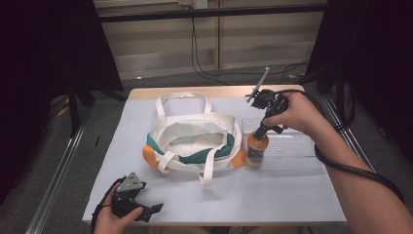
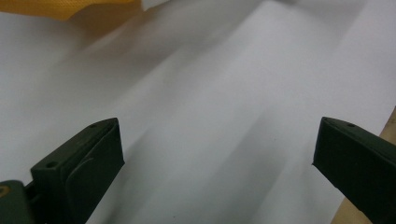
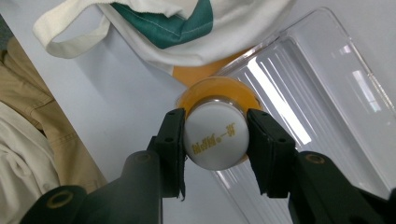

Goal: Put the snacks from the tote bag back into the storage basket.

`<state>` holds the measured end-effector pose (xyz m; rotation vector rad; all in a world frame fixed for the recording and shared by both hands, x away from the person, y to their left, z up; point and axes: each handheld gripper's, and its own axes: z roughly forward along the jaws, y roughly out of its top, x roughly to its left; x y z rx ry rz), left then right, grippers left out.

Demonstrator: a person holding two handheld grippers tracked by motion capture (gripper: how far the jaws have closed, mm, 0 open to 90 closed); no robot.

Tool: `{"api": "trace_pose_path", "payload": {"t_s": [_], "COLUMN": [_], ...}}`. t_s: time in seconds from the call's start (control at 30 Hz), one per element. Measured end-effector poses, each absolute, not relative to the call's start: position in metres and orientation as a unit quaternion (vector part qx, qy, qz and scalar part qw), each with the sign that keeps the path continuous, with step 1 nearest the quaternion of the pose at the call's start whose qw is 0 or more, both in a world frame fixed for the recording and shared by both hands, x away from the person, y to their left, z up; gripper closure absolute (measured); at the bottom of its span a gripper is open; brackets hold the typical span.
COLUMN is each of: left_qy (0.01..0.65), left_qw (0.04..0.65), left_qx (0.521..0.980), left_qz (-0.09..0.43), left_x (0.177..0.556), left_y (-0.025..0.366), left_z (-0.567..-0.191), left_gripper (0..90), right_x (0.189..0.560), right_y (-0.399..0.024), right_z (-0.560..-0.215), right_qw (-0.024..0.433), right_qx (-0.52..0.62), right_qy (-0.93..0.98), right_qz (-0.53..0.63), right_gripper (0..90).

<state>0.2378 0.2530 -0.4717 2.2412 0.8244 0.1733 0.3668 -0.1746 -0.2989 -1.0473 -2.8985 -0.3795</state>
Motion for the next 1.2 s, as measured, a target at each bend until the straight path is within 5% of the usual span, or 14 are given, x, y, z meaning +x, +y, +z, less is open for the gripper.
{"api": "trace_pose_path", "payload": {"t_s": [1.2], "left_qy": [0.318], "left_qw": [0.364], "left_qx": [0.873], "left_qz": [0.069], "left_x": [0.2375], "left_y": [0.2515], "left_z": [-0.4719], "left_gripper": [1.3], "right_x": [0.3680], "right_y": [-0.1845], "right_z": [-0.3054], "right_qw": [0.017], "right_qx": [-0.351], "right_qy": [-0.921], "right_qz": [-0.166], "right_gripper": [59.7]}}
